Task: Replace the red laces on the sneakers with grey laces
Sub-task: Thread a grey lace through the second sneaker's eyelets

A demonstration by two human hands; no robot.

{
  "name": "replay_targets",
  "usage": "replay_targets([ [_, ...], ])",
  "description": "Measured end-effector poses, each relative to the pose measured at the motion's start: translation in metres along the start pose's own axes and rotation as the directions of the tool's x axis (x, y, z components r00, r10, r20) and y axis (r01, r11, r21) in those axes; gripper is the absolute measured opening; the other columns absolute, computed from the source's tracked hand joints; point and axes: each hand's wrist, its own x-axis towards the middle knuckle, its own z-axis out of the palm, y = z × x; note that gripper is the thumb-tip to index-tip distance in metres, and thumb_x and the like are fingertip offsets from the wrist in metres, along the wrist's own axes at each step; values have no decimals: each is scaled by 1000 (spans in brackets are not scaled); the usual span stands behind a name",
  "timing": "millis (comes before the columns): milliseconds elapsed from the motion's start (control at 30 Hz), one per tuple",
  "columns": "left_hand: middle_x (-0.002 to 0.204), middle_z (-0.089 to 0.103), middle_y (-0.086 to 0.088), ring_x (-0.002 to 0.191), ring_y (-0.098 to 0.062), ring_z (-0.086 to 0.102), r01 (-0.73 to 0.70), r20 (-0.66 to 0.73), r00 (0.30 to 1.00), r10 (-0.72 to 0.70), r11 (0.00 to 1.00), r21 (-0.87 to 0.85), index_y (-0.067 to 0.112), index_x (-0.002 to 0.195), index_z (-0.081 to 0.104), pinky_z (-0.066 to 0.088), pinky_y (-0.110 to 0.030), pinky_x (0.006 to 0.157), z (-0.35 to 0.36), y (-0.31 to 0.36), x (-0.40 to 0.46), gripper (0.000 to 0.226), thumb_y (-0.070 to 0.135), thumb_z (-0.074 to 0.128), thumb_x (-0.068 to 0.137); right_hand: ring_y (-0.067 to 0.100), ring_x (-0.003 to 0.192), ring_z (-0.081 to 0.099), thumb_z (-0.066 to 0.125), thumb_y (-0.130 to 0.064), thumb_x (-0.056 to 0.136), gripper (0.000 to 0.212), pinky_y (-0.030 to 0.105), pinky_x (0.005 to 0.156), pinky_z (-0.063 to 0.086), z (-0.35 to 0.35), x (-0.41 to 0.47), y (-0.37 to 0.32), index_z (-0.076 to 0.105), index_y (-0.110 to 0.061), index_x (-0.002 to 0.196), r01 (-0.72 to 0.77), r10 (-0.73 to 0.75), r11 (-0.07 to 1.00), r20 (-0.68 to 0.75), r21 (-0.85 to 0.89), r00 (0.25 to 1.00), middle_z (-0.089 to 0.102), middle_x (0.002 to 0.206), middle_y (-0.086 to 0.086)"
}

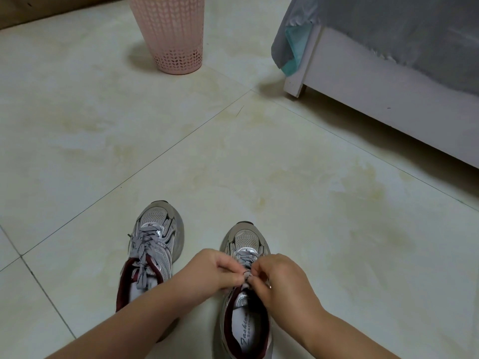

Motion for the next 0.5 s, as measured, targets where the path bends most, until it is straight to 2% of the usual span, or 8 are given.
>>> replay_targets([
  [100,60,68,9,59,4,59,-82,-55,993,101,960,269,20,61,70,47,-10,65,-9,6,11,25,-3,73,71,9,70,42,51,-30,89,24,20,59,29,-4,-5,0,42,-27,66,-48,45,997,58,60,997,48,70,-9],
  [200,71,69,6,68,2,58,-97,-129,975,181,867,488,10,70,73,44,-10,68,-11,2,23,6,5,74,71,11,69,46,48,-28,90,21,17,57,32,-8,-11,1,46,-25,69,-119,109,990,138,69,985,50,71,-8],
  [267,68,63,12,66,5,53,-82,-176,961,212,830,552,10,76,73,35,-1,60,-10,-4,27,4,8,73,72,13,72,45,47,-26,90,25,15,56,31,-10,-14,2,41,-25,65,-132,121,990,183,51,976,46,68,-10],
  [300,70,64,11,67,4,52,-75,-195,955,225,815,574,11,77,73,33,-1,58,-10,-7,28,5,10,73,73,14,72,44,47,-25,89,28,14,55,31,-10,-15,2,39,-25,63,-135,124,990,198,41,972,43,66,-10],
  [400,84,71,1,74,-3,54,-41,-252,938,239,797,602,13,78,73,34,-13,58,-7,-8,31,4,12,71,75,15,73,42,47,-24,88,30,12,54,30,-11,-17,2,36,-25,60,-136,129,991,205,19,970,41,64,-10],
  [500,88,71,1,76,-5,54,-32,-247,936,249,762,646,16,80,72,32,-20,62,-3,-6,34,5,16,68,78,14,73,44,49,-25,87,30,15,56,31,-9,-16,1,37,-26,60,-136,130,991,199,18,971,45,67,-10],
])
